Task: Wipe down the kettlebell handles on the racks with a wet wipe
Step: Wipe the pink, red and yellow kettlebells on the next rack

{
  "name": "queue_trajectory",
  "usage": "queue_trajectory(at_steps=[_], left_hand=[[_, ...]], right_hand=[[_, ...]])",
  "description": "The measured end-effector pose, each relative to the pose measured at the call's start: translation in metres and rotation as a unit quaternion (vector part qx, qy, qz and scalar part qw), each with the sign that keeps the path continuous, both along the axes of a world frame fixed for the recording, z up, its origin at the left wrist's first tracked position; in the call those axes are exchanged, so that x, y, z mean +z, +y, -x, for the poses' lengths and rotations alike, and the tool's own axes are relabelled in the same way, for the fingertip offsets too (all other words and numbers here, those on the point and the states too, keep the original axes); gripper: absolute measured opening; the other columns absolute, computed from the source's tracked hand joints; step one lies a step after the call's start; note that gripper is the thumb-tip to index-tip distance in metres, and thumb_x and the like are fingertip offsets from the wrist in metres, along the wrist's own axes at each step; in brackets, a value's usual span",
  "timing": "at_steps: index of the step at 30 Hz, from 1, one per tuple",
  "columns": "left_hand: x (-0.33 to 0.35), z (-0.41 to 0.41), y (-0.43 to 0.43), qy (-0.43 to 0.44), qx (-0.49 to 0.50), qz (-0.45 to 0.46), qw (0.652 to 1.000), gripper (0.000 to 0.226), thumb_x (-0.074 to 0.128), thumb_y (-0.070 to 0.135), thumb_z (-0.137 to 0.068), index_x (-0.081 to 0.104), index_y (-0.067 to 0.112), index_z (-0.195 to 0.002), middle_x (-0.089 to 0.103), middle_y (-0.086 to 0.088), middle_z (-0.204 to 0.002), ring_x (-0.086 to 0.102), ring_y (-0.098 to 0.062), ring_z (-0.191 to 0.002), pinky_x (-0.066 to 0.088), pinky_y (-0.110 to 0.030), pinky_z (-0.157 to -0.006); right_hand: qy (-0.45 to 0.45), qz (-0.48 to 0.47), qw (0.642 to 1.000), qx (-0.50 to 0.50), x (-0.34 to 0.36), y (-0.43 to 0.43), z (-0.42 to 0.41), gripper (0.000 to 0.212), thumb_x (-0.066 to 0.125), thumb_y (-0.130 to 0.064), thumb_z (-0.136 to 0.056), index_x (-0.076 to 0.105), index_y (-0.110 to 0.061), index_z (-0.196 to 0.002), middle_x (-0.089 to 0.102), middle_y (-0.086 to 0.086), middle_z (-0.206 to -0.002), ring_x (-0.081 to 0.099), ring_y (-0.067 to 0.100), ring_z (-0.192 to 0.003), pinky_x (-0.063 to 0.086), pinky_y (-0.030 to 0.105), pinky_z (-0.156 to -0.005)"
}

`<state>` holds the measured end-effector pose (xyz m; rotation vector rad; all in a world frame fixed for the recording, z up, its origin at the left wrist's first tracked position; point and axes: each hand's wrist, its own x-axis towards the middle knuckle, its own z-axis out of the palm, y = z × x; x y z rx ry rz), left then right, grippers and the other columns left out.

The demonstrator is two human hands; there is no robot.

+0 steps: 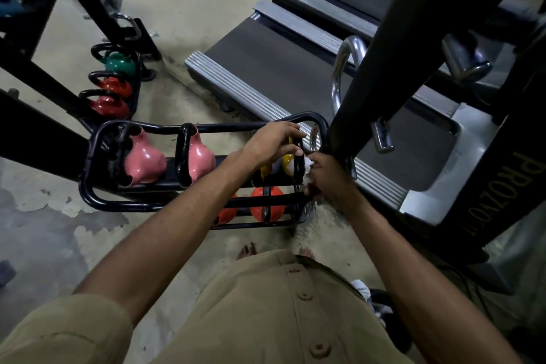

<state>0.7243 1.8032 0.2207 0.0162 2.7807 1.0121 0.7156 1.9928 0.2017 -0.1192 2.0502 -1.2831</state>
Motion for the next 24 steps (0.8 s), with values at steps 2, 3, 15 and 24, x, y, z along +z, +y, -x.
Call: queue_trajectory(at_steps=[2,3,15,24], left_hand=[[-0.001,0.0,-0.001,-0.003,0.003,0.002,1.0,0.051,0.083,0.027,-0.086,0.069,0.017,-0.135,0.054,-0.008,-0.153,0.049,-0.022,-0.142,0.041,-0.036,-0.113],[0.0,-0.001,-0.001,-0.005,0.006,0.001,1.0,0.052,0.082,0.027,-0.086,0.069,0.017,-0.135,0.054,-0.008,-0.153,0.049,-0.022,-0.142,0.041,-0.035,-0.113],[0.001,0.0,0.002,0.008,-0.011,0.036,0.999,0.045,0.074,0.019,-0.094,0.066,0.019,-0.138,0.052,-0.006,-0.154,0.05,-0.021,-0.141,0.041,-0.037,-0.115],[0.002,-0.001,0.001,-0.015,-0.006,0.018,1.0,0.05,0.077,0.026,-0.091,0.065,0.019,-0.139,0.05,-0.006,-0.157,0.045,-0.022,-0.145,0.038,-0.038,-0.117]], right_hand=[[0.117,-0.02,0.992,-0.031,-0.01,0.005,-0.016,0.013,0.053,-0.002,-0.091,0.062,-0.009,-0.096,0.067,0.01,-0.077,0.067,0.027,-0.063,0.057,0.045,-0.059],[0.183,-0.05,0.981,-0.035,-0.014,0.007,-0.026,0.006,0.058,-0.006,-0.09,0.061,-0.011,-0.092,0.067,0.007,-0.081,0.066,0.026,-0.071,0.054,0.043,-0.064],[0.649,-0.259,0.641,0.316,-0.019,0.001,-0.018,0.024,0.042,-0.011,-0.101,0.065,-0.008,-0.107,0.061,0.017,-0.106,0.056,0.03,-0.082,0.036,0.037,-0.056],[0.621,-0.232,0.639,0.39,-0.017,0.023,-0.028,0.019,0.068,-0.004,-0.081,0.067,-0.012,-0.098,0.058,0.01,-0.096,0.053,0.027,-0.078,0.028,0.033,-0.055]])
